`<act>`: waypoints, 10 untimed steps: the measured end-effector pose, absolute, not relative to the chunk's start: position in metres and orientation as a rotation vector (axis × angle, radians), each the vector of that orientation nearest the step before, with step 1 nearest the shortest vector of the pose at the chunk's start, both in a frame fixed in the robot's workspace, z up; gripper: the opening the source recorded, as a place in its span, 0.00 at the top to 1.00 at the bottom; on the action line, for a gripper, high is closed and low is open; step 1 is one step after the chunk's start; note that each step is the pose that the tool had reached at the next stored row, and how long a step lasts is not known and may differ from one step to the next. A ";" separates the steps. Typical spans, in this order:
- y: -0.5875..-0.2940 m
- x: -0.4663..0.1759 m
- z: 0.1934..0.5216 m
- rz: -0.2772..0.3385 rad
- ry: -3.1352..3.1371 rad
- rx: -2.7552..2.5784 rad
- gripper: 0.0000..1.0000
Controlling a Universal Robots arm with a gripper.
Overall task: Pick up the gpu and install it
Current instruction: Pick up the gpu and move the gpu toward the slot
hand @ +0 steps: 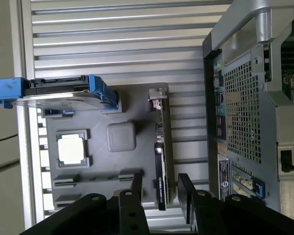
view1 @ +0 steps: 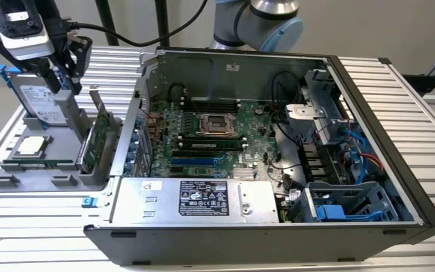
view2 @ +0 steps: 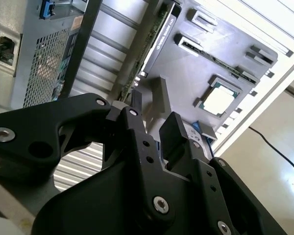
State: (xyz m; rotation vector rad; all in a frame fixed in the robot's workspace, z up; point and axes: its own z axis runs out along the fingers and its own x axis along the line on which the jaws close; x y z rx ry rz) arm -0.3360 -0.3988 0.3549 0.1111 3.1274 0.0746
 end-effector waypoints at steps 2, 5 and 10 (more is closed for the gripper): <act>-0.399 -0.335 0.354 0.075 3.127 0.111 0.00; -0.399 -0.335 0.354 0.075 3.127 0.111 0.00; -0.399 -0.335 0.354 0.075 3.127 0.111 0.00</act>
